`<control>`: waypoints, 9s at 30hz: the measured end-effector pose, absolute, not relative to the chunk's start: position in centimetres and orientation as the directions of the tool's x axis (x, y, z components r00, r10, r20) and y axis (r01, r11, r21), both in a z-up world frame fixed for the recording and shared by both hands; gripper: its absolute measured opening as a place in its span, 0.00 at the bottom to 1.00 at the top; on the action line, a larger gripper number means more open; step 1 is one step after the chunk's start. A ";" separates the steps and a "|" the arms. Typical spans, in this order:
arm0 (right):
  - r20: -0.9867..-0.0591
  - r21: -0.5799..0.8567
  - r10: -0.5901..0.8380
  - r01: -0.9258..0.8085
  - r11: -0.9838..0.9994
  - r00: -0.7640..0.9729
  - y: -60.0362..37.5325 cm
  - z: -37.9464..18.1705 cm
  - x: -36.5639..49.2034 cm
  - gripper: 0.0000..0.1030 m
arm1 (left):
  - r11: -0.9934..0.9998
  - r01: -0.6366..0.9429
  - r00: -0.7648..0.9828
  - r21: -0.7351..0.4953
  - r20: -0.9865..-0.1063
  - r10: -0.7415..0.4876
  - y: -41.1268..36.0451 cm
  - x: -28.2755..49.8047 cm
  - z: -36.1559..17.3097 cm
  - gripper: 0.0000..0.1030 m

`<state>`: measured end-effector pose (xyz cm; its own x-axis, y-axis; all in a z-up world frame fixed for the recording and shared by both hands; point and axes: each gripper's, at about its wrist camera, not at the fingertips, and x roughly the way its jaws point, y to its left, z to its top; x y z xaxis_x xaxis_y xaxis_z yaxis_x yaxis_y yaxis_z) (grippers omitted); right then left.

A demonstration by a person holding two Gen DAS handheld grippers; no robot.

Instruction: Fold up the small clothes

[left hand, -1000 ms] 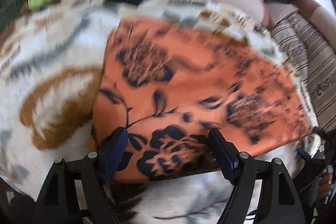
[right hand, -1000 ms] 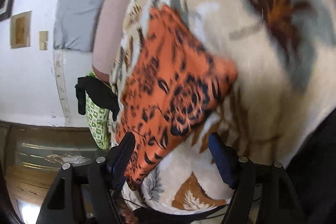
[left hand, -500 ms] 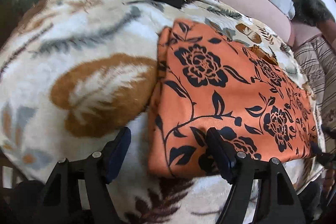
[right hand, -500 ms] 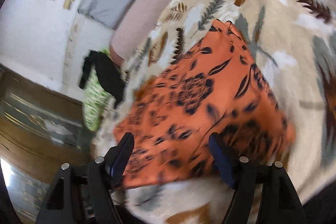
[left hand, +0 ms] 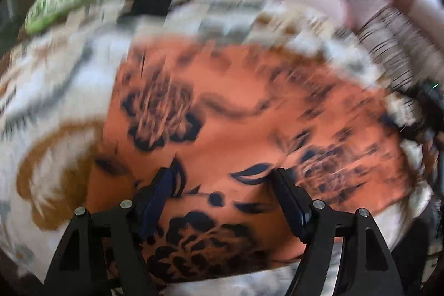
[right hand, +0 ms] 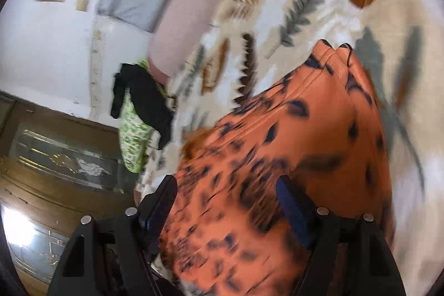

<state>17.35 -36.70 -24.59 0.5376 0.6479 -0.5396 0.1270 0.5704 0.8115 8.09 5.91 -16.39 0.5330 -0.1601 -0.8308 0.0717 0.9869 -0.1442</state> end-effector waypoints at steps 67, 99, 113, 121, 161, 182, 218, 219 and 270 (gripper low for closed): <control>-0.568 0.809 0.457 0.362 0.464 0.685 -36.9 -24.7 2.4 0.76 | 0.996 0.073 0.525 -0.057 -0.847 -0.087 -1.7 12.0 -14.3 0.82; -0.619 0.773 0.421 0.421 0.474 0.663 -37.7 -24.9 2.7 0.34 | 0.995 0.102 0.483 -0.024 -0.873 -0.071 -1.9 13.6 -15.6 0.91; -0.583 0.359 0.378 -0.190 0.914 0.719 -16.9 -7.3 5.4 0.14 | 0.943 -0.235 0.668 -0.234 -0.744 -0.018 15.8 1.4 -9.8 0.91; -0.735 0.388 0.570 -0.462 0.798 0.368 -0.7 -18.0 7.4 0.60 | 0.900 -0.313 0.643 -0.303 -0.765 -0.035 20.1 -0.7 -11.7 0.91; -0.697 0.413 0.521 -0.317 0.854 0.493 -11.0 -14.9 6.6 0.82 | 0.961 -0.044 0.720 -0.275 -0.675 -0.160 11.1 1.2 -11.4 0.11; -0.992 0.021 0.072 -0.428 0.903 0.104 13.1 -15.6 25.4 0.83 | 1.000 0.021 0.671 -0.014 -0.741 -0.025 7.8 -0.1 -15.0 0.11; -0.796 0.523 0.599 -0.398 0.753 0.089 7.0 -13.8 23.8 0.67 | 0.987 -0.044 0.653 -0.152 -0.753 -0.087 10.8 -0.4 -15.4 0.19; -0.758 0.589 0.652 -0.394 0.706 0.036 7.4 -14.7 24.0 0.68 | 0.987 -0.043 0.650 -0.152 -0.755 -0.088 10.9 -0.5 -15.4 0.19; -0.330 0.734 0.739 -0.333 0.592 0.587 -22.8 -11.7 9.4 0.79 | 0.710 0.421 0.492 -0.564 -0.516 -0.701 11.0 -3.4 -2.7 0.86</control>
